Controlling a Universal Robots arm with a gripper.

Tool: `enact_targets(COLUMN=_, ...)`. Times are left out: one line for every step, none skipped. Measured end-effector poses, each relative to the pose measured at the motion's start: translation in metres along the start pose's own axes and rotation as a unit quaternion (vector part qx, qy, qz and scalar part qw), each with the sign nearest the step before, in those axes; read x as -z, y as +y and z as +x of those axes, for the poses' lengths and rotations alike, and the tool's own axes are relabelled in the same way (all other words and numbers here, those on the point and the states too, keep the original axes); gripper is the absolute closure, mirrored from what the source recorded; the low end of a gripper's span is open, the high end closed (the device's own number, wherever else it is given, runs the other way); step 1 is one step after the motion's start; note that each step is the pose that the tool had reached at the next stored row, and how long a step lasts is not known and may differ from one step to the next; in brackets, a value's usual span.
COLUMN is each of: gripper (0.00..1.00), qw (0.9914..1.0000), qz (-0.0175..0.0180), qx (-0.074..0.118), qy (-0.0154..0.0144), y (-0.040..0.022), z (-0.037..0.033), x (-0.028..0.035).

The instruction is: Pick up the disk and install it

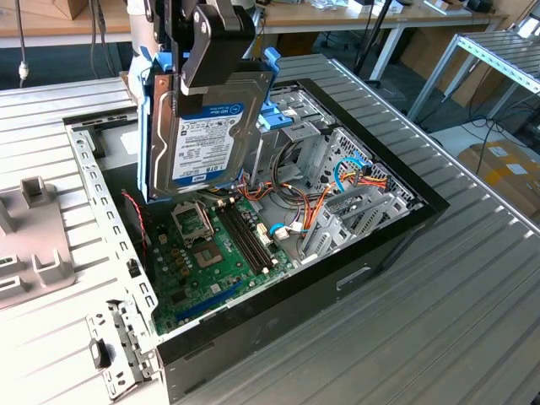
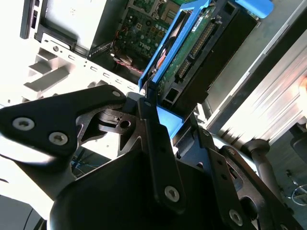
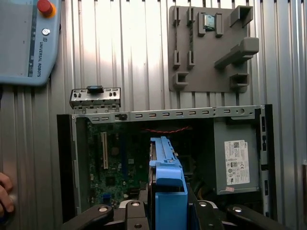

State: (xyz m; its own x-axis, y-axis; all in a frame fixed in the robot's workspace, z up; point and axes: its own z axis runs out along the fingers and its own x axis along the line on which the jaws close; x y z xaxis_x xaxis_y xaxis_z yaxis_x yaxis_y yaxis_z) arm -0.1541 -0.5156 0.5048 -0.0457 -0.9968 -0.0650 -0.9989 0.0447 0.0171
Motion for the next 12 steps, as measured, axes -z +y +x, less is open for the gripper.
enact_targets(gripper=0.63, qw=1.00000, qz=0.0000, qx=0.000, qy=0.0000, y=0.0000, z=0.0006, x=0.0000)
enact_targets(gripper=0.63, qw=1.00000, qz=0.0000, qx=0.000, qy=0.0000, y=0.0000, z=0.0009, x=0.0001)
enact_targets(gripper=0.63, qw=1.00000, qz=0.0000, qx=0.000, qy=0.0000, y=0.0000, z=0.0012, x=0.0001)
enact_targets(gripper=0.63, qw=1.00000, qz=0.0000, qx=0.000, qy=0.0000, y=-0.0001, z=0.0018, x=0.0001)
enact_targets(gripper=0.63, qw=1.00000, qz=0.0000, qx=0.000, qy=0.0000, y=-0.0001, z=0.0022, x=0.0001)
enact_targets(gripper=0.63, qw=1.00000, qz=0.0000, qx=0.000, qy=0.0000, y=-0.0001, z=0.0026, x=0.0001)
enact_targets(gripper=0.63, qw=1.00000, qz=0.0000, qx=0.000, qy=0.0000, y=-0.0001, z=0.0032, x=0.0002)
enact_targets(gripper=0.63, qw=1.00000, qz=0.0000, qx=0.000, qy=0.0000, y=-0.0001, z=0.0034, x=0.0002)
enact_targets(gripper=0.63, qw=1.00000, qz=0.0000, qx=0.000, qy=0.0000, y=-0.0001, z=0.0037, x=0.0002)
enact_targets(gripper=0.63, qw=1.00000, qz=0.0000, qx=0.000, qy=0.0000, y=-0.0002, z=0.0041, x=0.0002)
enact_targets(gripper=0.63, qw=1.00000, qz=0.0000, qx=0.000, qy=0.0000, y=-0.0002, z=0.0048, x=0.0002)
enact_targets(gripper=0.63, qw=1.00000, qz=0.0000, qx=0.000, qy=0.0000, y=-0.0002, z=0.0051, x=0.0003)
